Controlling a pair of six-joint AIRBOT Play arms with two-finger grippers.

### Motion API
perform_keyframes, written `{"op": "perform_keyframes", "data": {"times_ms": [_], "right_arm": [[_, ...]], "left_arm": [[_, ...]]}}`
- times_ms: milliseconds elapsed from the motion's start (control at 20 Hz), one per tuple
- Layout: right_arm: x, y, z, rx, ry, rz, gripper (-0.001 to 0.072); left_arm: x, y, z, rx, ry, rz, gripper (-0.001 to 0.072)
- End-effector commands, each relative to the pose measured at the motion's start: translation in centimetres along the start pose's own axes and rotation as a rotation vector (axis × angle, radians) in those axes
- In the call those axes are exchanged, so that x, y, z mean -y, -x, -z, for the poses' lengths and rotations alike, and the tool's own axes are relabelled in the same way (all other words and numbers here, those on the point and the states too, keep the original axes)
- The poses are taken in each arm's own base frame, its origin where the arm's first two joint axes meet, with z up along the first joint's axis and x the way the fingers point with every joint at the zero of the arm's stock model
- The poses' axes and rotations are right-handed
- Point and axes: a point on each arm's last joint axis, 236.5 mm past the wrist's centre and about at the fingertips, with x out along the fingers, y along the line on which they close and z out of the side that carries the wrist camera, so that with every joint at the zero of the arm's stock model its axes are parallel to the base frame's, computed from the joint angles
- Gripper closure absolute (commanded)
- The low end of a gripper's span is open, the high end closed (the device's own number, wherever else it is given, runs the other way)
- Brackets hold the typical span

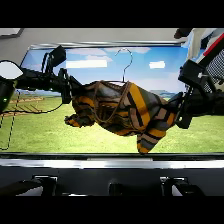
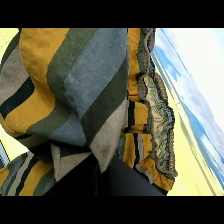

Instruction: Fold the clothes and pants, and hang the long-sleeved shirts on hangers.

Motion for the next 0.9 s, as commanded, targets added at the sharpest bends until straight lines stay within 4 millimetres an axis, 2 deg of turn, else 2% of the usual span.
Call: {"op": "perform_keyframes", "data": {"times_ms": [0, 150, 200, 300, 350, 550, 600, 650, 850], "right_arm": [[0.5, 0.0, 1.0, -0.041, -0.031, 0.021, 0.0681], [1.4, 0.3, 3.0, -0.125, -0.141, 0.071, 0.0676], [1.7, 0.6, 3.7, -0.152, -0.17, 0.096, 0.0657], [2.1, 1.4, 4.5, -0.186, -0.199, 0.142, 0.0553], [2.1, 1.8, 4.6, -0.19, -0.193, 0.158, 0.0552], [2.1, 3.2, 4.9, -0.202, -0.206, 0.218, 0.0565], [2.4, 3.7, 5.4, -0.221, -0.224, 0.244, 0.0606], [2.6, 4.1, 5.8, -0.238, -0.238, 0.267, 0.0679], [3.5, 4.4, 6.4, -0.257, -0.261, 0.313, 0.0679]], "left_arm": [[-0.1, 0.0, -0.1, 0.003, 0.002, -0.006, 0.0689], [-0.3, 0.2, -0.1, 0.004, 0.002, -0.011, 0.069], [-0.4, 0.3, -0.1, 0.006, 0.003, -0.017, 0.069], [-1.3, 0.5, -0.3, 0.017, 0.005, -0.053, 0.069], [-1.8, 0.6, -0.4, 0.024, 0.005, -0.072, 0.069], [-2.5, 0.7, -0.7, 0.037, 0.003, -0.105, 0.0691], [-2.7, 0.8, -0.9, 0.04, 0.002, -0.115, 0.0691], [-2.9, 1.0, -1.1, 0.045, -0.004, -0.126, 0.0691], [-2.8, 1.6, -1.7, 0.056, -0.031, -0.145, 0.0691]]}}
